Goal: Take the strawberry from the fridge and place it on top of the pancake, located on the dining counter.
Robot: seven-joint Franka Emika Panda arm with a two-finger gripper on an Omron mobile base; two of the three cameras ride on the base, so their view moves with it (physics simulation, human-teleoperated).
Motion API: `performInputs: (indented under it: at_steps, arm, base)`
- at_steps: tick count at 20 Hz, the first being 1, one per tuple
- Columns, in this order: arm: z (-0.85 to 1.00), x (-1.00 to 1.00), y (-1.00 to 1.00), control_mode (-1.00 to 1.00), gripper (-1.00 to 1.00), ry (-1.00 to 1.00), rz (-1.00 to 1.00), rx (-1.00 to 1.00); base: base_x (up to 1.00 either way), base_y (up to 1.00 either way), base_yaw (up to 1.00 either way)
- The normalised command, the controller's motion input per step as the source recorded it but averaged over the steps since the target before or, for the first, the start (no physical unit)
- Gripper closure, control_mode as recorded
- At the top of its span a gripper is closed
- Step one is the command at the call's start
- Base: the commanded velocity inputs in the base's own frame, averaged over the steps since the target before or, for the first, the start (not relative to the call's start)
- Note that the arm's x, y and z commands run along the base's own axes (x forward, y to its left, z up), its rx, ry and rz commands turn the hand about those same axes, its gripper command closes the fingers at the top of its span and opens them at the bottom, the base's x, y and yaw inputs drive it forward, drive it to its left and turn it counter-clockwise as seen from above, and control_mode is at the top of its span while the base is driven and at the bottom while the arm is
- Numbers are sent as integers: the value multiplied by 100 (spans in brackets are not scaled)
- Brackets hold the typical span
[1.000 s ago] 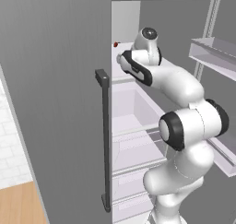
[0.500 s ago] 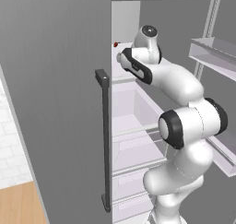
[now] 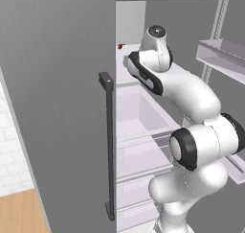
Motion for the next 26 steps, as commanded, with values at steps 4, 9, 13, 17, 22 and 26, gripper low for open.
performInputs:
  at_steps: [4, 9, 13, 17, 22, 26]
  arm:
    - [2, -100, 0, -100, 100, -1, -7, 5]
    - [4, -100, 0, -100, 100, 0, 0, 3]
    - [0, -100, -12, -100, 100, 7, 0, 3]
    - [0, -100, -12, -100, 100, 23, 0, 0]
    - [-8, -100, -24, -100, 100, 21, 0, 0]
    - [-29, -93, -15, -100, 100, 22, 0, 0]
  base:
    - [0, 0, 0]
    - [0, 0, 0]
    - [0, 0, 0]
    - [0, 0, 0]
    - [0, 0, 0]
    - [0, 0, 0]
